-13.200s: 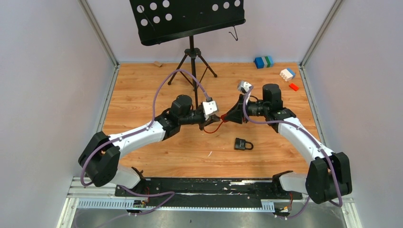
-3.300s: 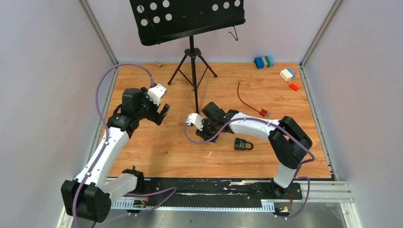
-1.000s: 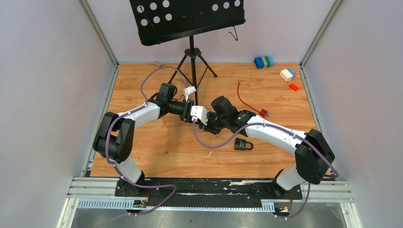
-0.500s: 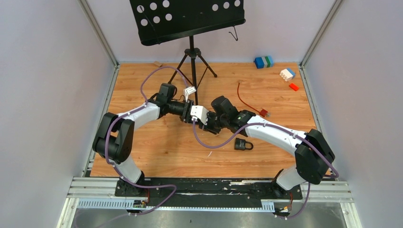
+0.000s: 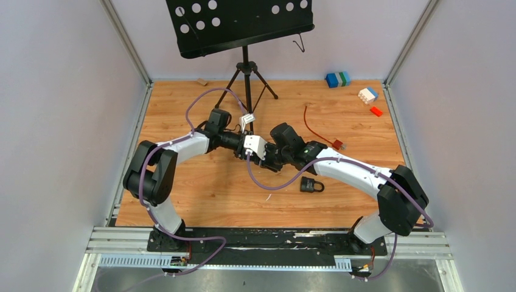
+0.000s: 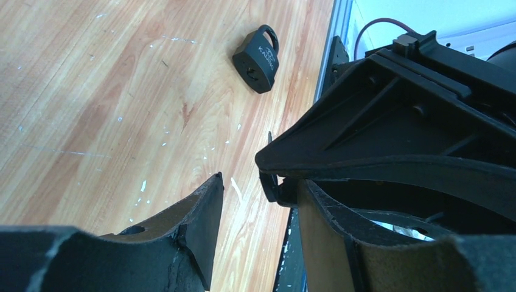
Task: Unlock with the key
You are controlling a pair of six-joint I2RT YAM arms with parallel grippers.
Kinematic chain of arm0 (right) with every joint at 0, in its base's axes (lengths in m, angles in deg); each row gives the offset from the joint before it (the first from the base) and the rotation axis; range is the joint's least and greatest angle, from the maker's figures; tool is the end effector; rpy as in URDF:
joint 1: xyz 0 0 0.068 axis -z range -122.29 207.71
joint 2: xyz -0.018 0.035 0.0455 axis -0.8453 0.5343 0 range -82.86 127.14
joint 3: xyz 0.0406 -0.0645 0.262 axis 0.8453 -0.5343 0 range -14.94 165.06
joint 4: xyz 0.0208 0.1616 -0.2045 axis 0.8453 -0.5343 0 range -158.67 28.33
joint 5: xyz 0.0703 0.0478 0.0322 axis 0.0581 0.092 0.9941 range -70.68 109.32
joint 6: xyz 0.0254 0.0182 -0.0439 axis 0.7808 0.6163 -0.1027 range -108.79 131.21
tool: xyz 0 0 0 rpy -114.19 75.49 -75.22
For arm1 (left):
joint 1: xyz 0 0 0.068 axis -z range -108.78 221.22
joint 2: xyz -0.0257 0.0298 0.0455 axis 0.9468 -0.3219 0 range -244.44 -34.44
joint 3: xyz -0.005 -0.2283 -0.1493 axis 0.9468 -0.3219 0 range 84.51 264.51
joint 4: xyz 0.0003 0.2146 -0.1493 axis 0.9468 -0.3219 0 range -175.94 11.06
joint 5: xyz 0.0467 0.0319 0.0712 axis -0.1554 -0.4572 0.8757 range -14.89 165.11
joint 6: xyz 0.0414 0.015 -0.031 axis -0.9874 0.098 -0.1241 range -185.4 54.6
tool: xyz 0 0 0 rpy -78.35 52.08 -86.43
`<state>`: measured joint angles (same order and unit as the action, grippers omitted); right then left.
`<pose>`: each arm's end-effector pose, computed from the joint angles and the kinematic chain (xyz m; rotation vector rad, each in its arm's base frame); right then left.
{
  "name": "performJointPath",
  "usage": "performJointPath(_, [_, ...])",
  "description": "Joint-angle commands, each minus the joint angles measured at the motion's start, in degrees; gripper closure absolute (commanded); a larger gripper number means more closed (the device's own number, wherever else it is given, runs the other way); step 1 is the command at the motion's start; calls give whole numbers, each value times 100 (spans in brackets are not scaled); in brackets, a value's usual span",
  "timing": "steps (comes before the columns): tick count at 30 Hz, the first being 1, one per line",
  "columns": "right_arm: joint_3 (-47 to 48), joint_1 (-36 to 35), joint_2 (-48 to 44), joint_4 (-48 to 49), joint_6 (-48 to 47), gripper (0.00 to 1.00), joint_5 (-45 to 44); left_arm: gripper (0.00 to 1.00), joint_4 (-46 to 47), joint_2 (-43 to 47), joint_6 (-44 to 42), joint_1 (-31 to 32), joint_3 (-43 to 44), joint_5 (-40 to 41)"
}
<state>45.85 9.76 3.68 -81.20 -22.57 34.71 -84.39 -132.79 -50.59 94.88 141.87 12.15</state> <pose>0.2120 0.2491 0.2477 -1.6459 1.7017 0.4370 0.3031 -0.1673 0.1941 0.7351 2.2392 -1.6248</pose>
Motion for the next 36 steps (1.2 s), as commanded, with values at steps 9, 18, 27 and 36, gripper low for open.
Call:
performJointPath(9, [152, 4, 29, 190, 15, 85, 18, 51, 306, -181, 188, 159, 55, -239])
performJointPath(18, [133, 6, 68, 239, 37, 85, -152, 60, 337, -238, 259, 183, 64, -312])
performJointPath(27, [195, 4, 177, 291, 128, 85, -360, 68, 332, -297, 286, 200, 98, -357])
performJointPath(36, [284, -4, 297, 266, 223, 85, -532, 77, 313, -346, 267, 244, 123, -401])
